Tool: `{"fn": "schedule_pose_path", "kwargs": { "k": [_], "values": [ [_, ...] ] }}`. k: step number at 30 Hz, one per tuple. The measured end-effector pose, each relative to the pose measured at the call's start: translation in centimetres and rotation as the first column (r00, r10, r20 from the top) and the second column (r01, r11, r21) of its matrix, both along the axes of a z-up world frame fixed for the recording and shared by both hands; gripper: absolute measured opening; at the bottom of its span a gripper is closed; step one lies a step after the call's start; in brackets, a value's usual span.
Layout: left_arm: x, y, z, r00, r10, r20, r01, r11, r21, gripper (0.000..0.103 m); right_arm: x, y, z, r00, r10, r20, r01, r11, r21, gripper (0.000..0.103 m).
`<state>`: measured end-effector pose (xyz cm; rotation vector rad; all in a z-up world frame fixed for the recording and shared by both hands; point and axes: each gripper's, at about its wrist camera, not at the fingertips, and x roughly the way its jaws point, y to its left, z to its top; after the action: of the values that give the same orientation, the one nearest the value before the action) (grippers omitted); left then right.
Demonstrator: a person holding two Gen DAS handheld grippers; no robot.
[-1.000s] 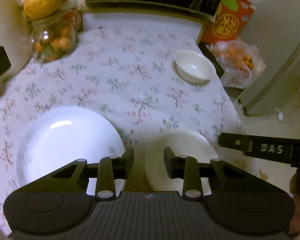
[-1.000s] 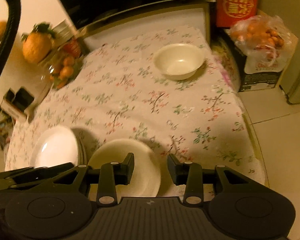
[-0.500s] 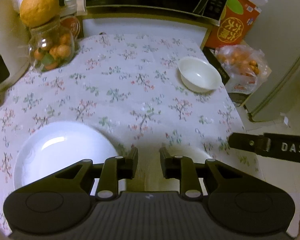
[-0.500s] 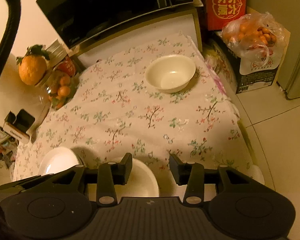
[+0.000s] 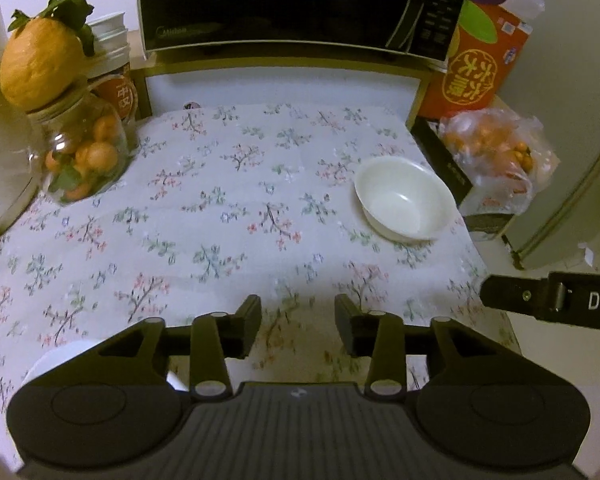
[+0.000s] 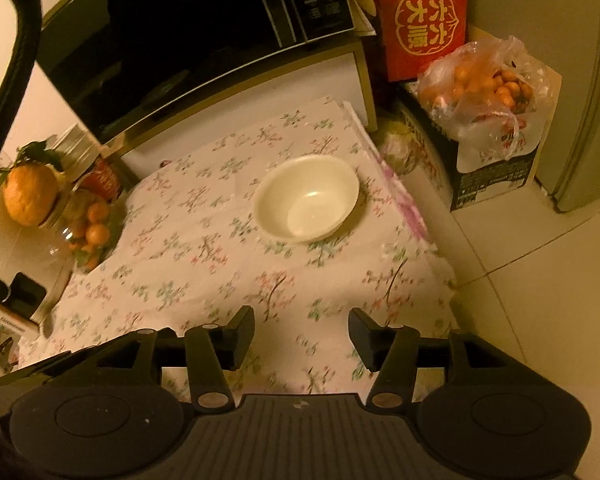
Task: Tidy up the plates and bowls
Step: 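Move both grippers toward the remaining cream bowl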
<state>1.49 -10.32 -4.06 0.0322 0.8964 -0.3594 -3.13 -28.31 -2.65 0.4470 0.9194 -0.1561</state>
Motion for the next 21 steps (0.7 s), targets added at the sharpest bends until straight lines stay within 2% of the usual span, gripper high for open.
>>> {"fn": "schedule_pose_path", "kwargs": {
  "k": [4,8,15,21],
  "values": [
    [1.6,-0.8,-0.5,1.000,0.015,0.016,-0.015,1.000,0.007,0.047,1.7,-1.3,-1.3,0.999,-0.010,-0.037,0.009,1.000,-0.028,0.054],
    [3.1,-1.1,-1.0,0.999,0.034,-0.001,-0.034,0.999,-0.029,0.054,2.7,-2.9,-2.8,0.995,-0.063,-0.071,0.064,0.998,0.016,0.054],
    [5.6,-1.6,-2.0,0.997,0.062,-0.053,-0.069,0.989,-0.134,0.062,4.0,-4.4,-4.1,0.989,-0.131,-0.075,0.134,0.990,0.039,0.055],
    [7.5,-2.6,-2.2,0.995,0.070,-0.065,-0.083,0.970,-0.229,0.066,4.8,-6.2,-4.8,0.975,-0.217,-0.051,0.222,0.966,0.134,0.055]
  ]
}}
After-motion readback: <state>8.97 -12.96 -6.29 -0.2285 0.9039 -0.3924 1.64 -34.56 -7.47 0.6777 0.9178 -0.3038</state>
